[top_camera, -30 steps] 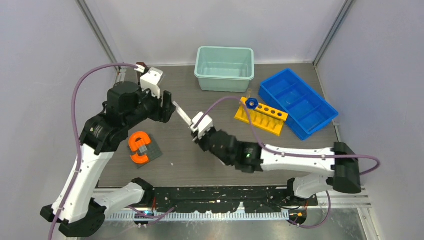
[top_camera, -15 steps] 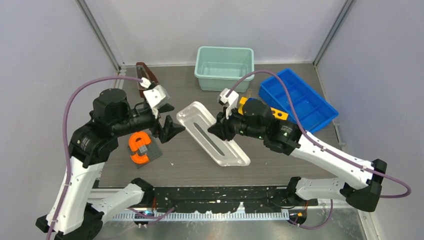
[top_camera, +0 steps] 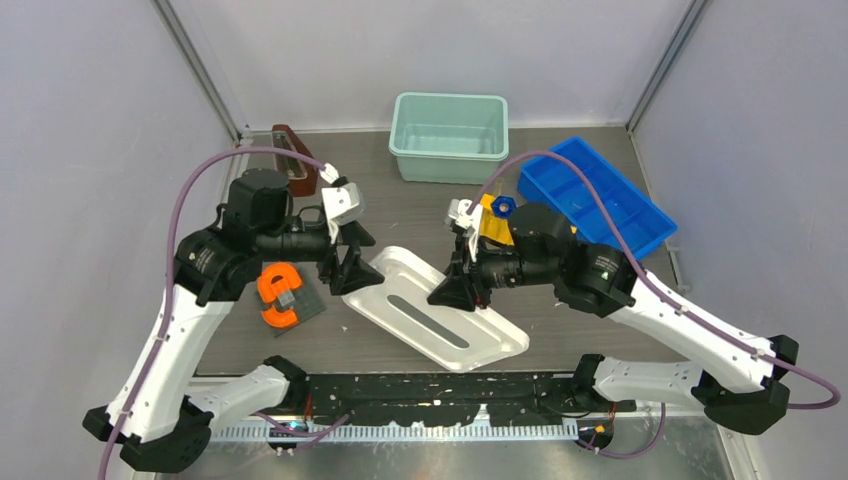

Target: Organize the chemistry lab equipment

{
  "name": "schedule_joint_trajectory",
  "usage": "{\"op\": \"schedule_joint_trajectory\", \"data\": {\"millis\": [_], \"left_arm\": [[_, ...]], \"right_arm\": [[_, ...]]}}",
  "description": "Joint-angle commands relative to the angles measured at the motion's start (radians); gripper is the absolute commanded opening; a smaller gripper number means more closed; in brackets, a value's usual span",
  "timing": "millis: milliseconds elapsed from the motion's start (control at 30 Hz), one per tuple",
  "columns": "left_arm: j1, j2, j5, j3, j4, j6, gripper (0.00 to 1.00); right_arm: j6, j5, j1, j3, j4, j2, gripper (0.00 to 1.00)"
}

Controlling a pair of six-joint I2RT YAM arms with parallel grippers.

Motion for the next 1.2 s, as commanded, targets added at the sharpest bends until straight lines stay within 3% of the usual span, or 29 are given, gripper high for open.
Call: {"op": "schedule_joint_trajectory", "data": {"millis": [0, 200, 367, 500, 633, 733, 767, 833, 1000, 1167], "left_arm": [[0.001, 0.001, 0.099, -0.034, -0.015, 0.012, 0.71], [0.001, -0.013, 0.194, -0.087, 0.040, -0.049, 0.62], [0.002, -0.046, 0.232, -0.124, 0.050, -0.073, 0.38], [0.002, -0.078, 0.212, -0.166, 0.112, -0.124, 0.14], [0.002, -0.106, 0.217, -0.195, 0.233, -0.211, 0.00], [0.001, -0.117, 0.219, -0.214, 0.313, -0.300, 0.00], [0.002, -0.116, 0.218, -0.218, 0.331, -0.323, 0.00], [0.001, -0.113, 0.195, -0.221, 0.361, -0.367, 0.00], [0.002, -0.081, 0.053, -0.185, 0.398, -0.449, 0.00], [0.003, -0.038, 0.032, -0.147, 0.509, -0.565, 0.00]], "right_arm": [[-0.021, -0.053, -0.002, 0.053, 0.032, -0.047, 0.07], [-0.070, -0.055, -0.004, 0.077, 0.020, -0.047, 0.07], [-0.112, -0.046, -0.014, 0.111, -0.021, -0.036, 0.09], [-0.115, 0.010, -0.040, 0.113, -0.020, -0.054, 0.16], [-0.090, 0.080, -0.051, 0.137, -0.010, -0.072, 0.31], [-0.047, 0.203, -0.051, 0.150, 0.018, -0.093, 0.54], [-0.035, 0.233, -0.052, 0.154, 0.025, -0.107, 0.68], [0.009, 0.327, -0.053, 0.162, 0.050, -0.135, 0.80], [0.109, 0.492, -0.052, 0.163, 0.119, -0.214, 0.92], [0.141, 0.562, -0.052, 0.128, 0.157, -0.286, 0.98]]}}
